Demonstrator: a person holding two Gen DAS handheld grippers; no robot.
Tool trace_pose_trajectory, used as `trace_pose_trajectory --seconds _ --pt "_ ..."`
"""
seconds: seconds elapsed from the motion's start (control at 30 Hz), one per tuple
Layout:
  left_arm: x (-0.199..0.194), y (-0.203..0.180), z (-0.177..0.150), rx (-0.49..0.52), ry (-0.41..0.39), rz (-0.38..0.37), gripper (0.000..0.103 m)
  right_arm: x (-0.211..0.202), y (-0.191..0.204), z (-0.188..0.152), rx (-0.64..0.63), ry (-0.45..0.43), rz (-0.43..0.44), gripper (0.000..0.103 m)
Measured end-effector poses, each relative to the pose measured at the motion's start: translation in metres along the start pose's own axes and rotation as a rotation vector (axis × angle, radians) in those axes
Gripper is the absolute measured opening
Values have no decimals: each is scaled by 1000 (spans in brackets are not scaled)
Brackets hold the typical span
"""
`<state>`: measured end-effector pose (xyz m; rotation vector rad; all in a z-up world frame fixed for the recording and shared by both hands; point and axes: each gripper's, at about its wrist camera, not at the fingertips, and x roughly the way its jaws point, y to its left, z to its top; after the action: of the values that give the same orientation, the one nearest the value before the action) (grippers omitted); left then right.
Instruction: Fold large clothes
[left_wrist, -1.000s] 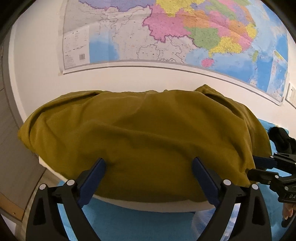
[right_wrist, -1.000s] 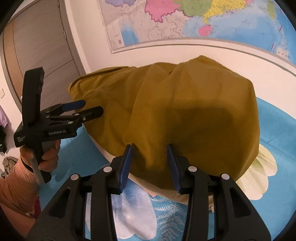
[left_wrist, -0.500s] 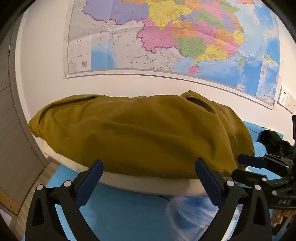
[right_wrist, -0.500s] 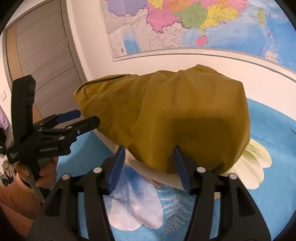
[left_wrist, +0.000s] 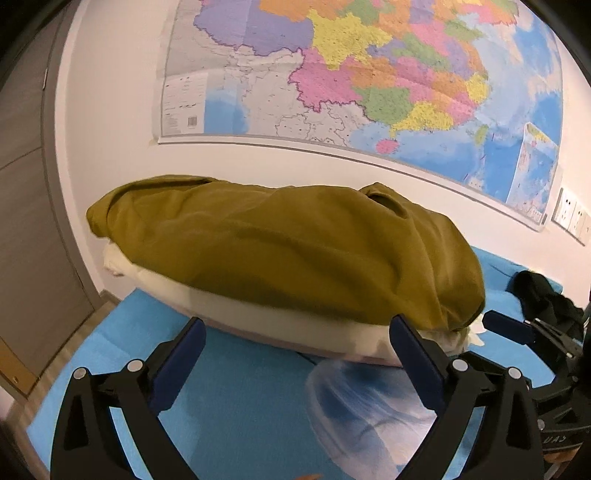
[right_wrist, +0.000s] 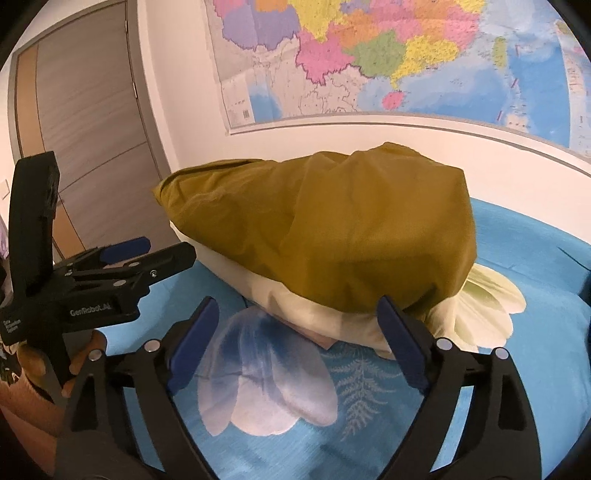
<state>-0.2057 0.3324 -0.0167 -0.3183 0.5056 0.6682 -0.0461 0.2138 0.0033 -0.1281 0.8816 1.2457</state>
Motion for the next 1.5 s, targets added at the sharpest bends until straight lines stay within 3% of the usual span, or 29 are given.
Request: trace_pose_trajectory --seconds 0.2,0.57,1.5 --pt "-12 -7 -13 12 -7 31 96 -13 12 -10 -28 -20 -16 97" --pt "-39 -13 -25 4 -32 42 96 -34 18 -25 -5 -42 -12 97" --pt "-63 -20 -47 19 -36 45 96 -60 34 -46 -10 -61 -17 97"
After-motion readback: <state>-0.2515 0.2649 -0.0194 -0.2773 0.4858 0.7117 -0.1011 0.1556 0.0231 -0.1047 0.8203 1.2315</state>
